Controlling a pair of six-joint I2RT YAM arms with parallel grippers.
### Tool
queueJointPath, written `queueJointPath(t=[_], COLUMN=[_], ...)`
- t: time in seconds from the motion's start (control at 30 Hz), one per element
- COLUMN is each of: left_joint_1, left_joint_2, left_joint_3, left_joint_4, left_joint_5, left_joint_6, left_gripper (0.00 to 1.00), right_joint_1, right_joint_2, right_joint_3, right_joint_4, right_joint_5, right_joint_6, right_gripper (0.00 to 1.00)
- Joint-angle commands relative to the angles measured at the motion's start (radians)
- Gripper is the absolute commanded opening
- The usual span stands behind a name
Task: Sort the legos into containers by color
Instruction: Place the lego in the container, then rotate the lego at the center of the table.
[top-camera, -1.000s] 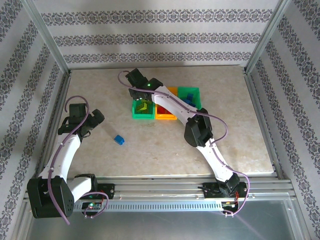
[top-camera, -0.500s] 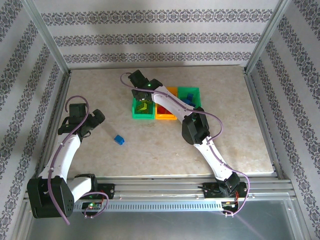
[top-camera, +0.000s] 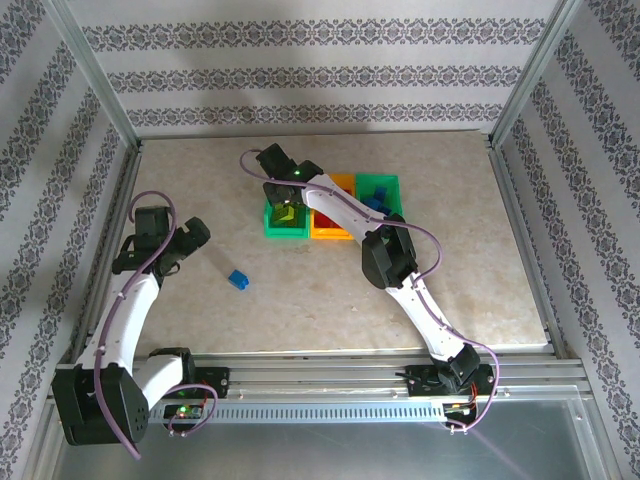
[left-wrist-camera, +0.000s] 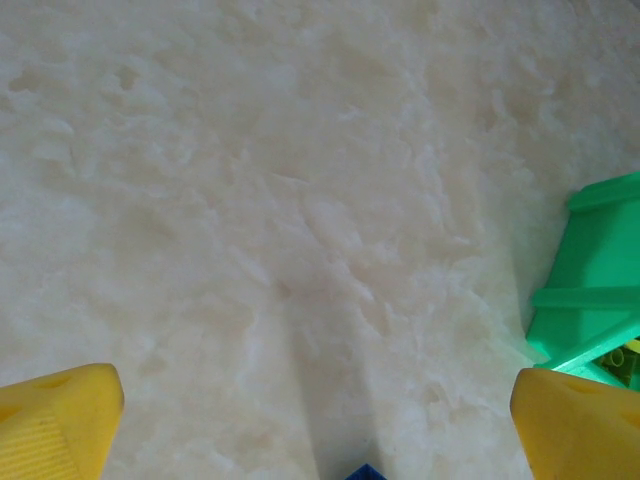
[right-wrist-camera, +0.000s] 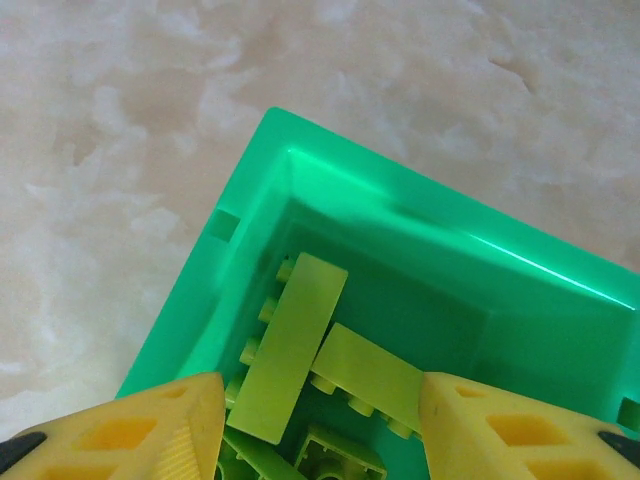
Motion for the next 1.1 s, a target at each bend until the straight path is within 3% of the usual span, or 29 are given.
queueJointPath(t=[0.0, 0.2, 0.4, 0.83, 0.9, 1.07], left_joint_1=[0.011, -0.001, -0.082, -0.454, -0.494, -0.565], left_joint_2=[-0.030, -0.067, -0.094, 0.005, 0.041, 0.125], left_joint_3=[0.028, 0.011, -0.027, -0.045, -0.042, -0.060], left_joint_4=[-0.050, -0.090, -0.127, -0.185, -0.168, -0.077], left_joint_5=[0.037, 0.091, 0.098, -0.202, -0.222, -0.219], left_joint_6=[0.033, 0.033, 0.001, -0.142, -0.165, -0.219], left_gripper=[1.00, 1.00, 1.00, 1.00, 1.00, 0.96], right_joint_1=[-0.001, 0.014, 0.034, 0.024, 0.017, 0.005], right_joint_2=[-0.062, -0.153, -0.280, -0.679, -0.727, -0.825], right_joint_3=[-0.010, -0.063, -0.185, -0.741, -0.804, -0.932], right_joint_4=[-0.003, -0.002, 0.032, 0.214, 0.221, 0.224], right_joint_5=[0.029, 0.061, 0.105, 0.187, 0.197, 0.234], right_joint_6=[-0.010, -0.019, -0.017, 0.106, 0.129, 0.179], right_gripper=[0.55, 0.59, 0.71, 0.92, 0.98, 0.98])
